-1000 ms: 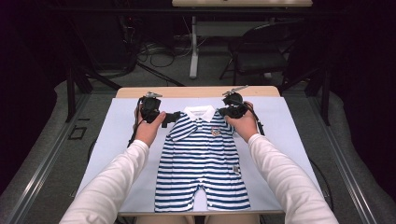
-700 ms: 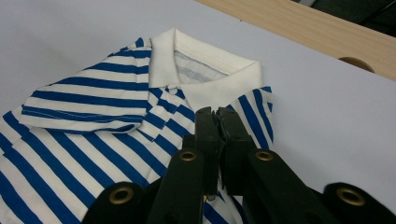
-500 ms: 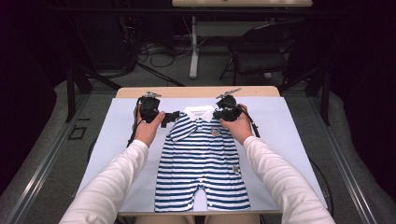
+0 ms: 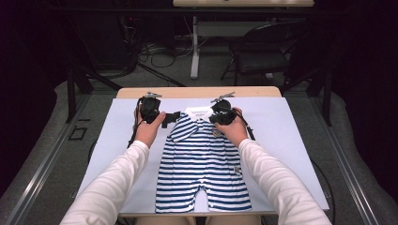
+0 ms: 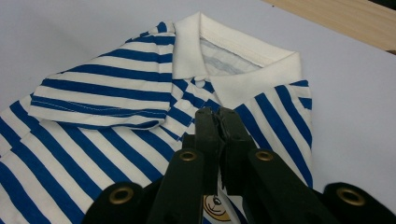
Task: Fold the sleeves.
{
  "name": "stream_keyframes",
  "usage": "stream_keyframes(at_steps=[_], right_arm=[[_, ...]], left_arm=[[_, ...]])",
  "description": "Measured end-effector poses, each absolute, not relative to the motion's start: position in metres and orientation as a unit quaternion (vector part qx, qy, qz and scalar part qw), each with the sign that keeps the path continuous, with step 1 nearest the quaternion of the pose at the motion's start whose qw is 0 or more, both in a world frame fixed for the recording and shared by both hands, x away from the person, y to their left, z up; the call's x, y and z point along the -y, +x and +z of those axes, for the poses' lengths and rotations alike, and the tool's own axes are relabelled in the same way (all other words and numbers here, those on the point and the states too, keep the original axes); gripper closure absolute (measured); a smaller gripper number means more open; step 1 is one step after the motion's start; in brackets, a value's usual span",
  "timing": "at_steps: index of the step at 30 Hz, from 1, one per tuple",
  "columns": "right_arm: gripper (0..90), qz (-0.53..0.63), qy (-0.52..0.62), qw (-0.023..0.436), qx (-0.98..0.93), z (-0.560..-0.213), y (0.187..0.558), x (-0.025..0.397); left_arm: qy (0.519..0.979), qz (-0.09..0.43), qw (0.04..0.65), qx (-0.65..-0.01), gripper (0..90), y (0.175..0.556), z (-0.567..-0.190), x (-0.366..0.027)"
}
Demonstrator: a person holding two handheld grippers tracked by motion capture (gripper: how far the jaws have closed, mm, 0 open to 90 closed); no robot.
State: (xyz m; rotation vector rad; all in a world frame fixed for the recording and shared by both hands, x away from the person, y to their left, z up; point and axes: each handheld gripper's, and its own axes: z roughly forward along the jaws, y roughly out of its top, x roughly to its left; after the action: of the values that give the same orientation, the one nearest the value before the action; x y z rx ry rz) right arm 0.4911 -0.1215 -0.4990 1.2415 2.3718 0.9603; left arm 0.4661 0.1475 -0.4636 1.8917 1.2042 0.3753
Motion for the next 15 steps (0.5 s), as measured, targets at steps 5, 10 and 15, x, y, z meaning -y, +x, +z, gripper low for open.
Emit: stream_keyframes(at_steps=[5, 10, 15], right_arm=[[88.0, 0.331, 0.432, 0.145, -0.827, -0.504, 0.491, 0.115], [87.9, 0.327, 0.432, 0.143, -0.828, -0.509, 0.491, 0.11], [87.9, 0.322, 0.435, 0.142, -0.829, -0.514, 0.492, 0.107]], left_arm=[[0.755, 0.15, 0.42, -0.48, 0.6, 0.466, -0.464, -0.149], [0.754, 0.151, 0.419, -0.482, 0.6, 0.465, -0.464, -0.151], [0.753, 0.151, 0.42, -0.483, 0.6, 0.465, -0.465, -0.152]])
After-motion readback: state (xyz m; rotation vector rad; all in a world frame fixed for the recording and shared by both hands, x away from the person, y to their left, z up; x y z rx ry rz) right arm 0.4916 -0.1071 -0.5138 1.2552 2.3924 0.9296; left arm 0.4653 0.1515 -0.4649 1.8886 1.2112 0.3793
